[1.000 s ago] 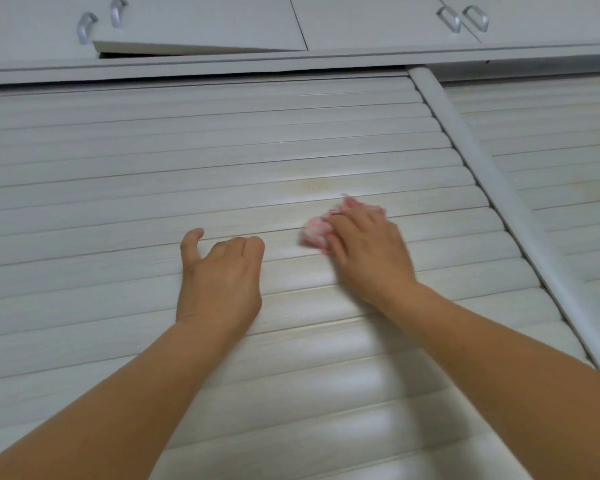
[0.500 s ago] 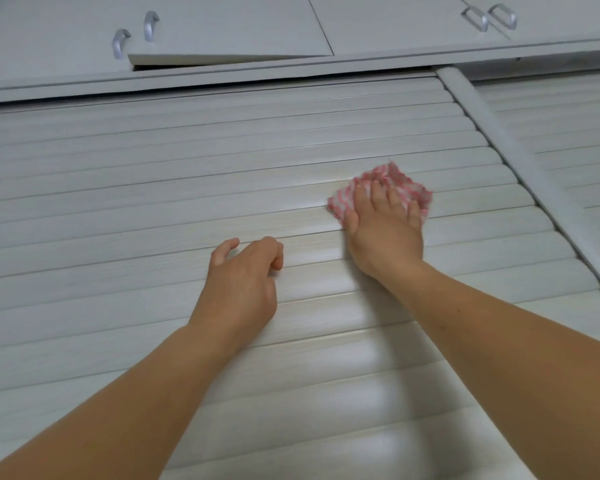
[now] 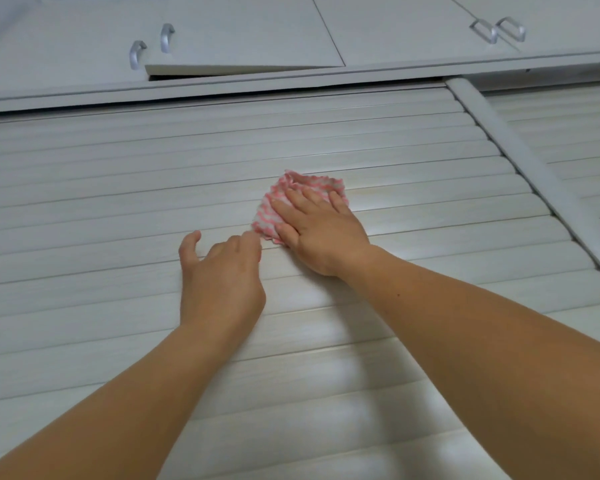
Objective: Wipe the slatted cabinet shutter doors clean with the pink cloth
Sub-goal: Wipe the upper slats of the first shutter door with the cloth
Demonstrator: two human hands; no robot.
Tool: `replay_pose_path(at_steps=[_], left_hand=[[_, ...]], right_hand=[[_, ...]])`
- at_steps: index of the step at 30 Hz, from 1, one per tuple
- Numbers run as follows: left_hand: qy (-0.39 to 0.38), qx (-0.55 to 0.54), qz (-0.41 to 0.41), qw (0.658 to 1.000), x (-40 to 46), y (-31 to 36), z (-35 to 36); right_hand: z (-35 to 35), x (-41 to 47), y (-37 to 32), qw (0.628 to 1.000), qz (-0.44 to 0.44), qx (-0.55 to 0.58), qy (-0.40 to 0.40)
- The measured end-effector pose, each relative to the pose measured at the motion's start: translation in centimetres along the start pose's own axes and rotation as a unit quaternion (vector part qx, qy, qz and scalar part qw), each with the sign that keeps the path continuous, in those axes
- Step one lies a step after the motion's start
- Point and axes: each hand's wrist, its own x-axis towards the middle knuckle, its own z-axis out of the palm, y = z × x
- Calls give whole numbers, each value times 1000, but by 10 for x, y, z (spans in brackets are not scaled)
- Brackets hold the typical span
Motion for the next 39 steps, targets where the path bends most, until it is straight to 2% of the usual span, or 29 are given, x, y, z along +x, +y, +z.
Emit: replay_pose_path(at_steps=[4,11,15,18,23,27,30,34,36,39], left_hand=[[-21,104,34,994,5,11,-4],[-38,183,68,980,15,18,-2],[-40,186,61,980,18,19,-3],[-48,164,54,984,19,17,-2],[-79,89,42,992,23,13,1],[-76,77,48,993,25,11,1],[-69,83,58,992,24,9,0],[-61,93,70,991,23,6,1],[-60,93,71,991,22,6,1],[-56,89,73,992,22,7,1]], right_hand=[[-7,-7,41,997,67,-6,27],[-14,-30,102,980,188,-17,70],[-19,-39,122,954,270,-32,126],[-23,-39,120,944,303,-43,121],[-18,-25,97,952,257,-31,162],[-13,4,40,967,180,-13,181],[-7,26,4,984,93,3,155],[-2,19,19,987,13,12,160],[-4,8,48,987,32,-14,160],[-20,-3,101,980,140,-44,132]])
